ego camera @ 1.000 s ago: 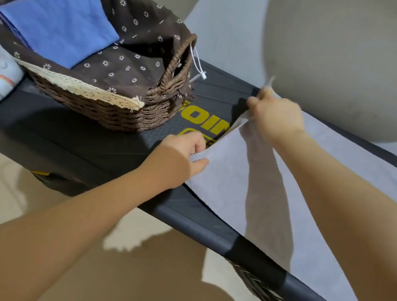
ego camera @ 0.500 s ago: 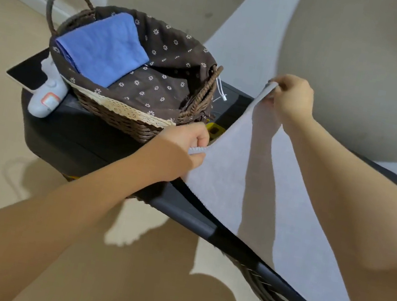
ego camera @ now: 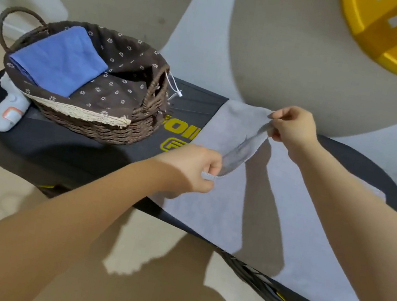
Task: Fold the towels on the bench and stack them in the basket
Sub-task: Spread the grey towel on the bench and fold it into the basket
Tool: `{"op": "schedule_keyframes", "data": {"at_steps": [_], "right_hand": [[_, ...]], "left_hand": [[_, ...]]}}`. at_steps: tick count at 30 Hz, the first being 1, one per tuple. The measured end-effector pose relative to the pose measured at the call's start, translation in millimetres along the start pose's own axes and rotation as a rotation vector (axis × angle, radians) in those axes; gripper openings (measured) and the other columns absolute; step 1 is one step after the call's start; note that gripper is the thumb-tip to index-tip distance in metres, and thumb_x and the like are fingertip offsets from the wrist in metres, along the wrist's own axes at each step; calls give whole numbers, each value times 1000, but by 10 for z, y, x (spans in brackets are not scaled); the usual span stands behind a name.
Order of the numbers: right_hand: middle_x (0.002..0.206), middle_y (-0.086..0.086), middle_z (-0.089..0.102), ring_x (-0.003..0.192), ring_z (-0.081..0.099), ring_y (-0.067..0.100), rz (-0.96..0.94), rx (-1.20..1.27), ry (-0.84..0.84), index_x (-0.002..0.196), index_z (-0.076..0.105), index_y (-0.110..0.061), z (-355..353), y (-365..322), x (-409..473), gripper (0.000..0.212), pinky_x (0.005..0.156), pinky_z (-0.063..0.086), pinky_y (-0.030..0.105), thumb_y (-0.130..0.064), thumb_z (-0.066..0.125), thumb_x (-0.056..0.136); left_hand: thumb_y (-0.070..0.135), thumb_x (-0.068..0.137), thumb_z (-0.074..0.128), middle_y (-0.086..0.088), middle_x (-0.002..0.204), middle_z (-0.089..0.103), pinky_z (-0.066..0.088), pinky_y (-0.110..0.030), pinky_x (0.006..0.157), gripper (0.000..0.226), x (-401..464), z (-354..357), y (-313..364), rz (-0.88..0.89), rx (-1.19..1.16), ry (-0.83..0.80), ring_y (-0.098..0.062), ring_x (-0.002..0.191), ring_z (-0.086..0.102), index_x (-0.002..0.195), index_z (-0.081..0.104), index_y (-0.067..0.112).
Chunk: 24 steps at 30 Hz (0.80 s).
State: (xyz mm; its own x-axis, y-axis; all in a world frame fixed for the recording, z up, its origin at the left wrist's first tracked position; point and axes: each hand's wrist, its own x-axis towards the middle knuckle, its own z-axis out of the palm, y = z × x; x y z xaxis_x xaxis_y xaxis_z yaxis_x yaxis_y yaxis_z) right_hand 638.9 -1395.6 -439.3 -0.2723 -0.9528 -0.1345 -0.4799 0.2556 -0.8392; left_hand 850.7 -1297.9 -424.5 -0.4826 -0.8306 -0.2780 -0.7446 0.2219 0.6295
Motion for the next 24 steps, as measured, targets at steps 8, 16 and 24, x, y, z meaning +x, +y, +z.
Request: {"op": "schedule_keyframes", "data": {"at_steps": [8, 16, 24], "right_hand": [[73, 2, 50, 54, 45, 14, 112, 46, 34, 110, 64, -5, -1125, 842, -189, 43, 37, 38, 9, 14, 37, 82], [72, 2, 49, 59, 47, 13, 166, 11, -108, 121, 58, -4, -1936, 1390, -337, 42, 38, 40, 8, 11, 34, 90], [104, 4, 56, 92, 51, 20, 161, 5, 2, 110, 64, -10, -1963, 1868, -203, 31, 80, 46, 31, 0, 41, 92]], "left_hand": [[17, 84, 59, 7, 58, 46, 40, -24, 57, 20, 333, 610, 1093, 184, -118, -358, -14, 58, 53, 73, 45, 27], [15, 84, 54, 9, 61, 49, 36, -22, 53, 20, 580, 1285, 1861, 234, -18, -522, -3, 46, 41, 75, 45, 30], [16, 88, 51, 12, 68, 41, 30, -17, 56, 6, 781, 1965, 2200, 152, 68, -515, -4, 61, 40, 90, 48, 20]]}}
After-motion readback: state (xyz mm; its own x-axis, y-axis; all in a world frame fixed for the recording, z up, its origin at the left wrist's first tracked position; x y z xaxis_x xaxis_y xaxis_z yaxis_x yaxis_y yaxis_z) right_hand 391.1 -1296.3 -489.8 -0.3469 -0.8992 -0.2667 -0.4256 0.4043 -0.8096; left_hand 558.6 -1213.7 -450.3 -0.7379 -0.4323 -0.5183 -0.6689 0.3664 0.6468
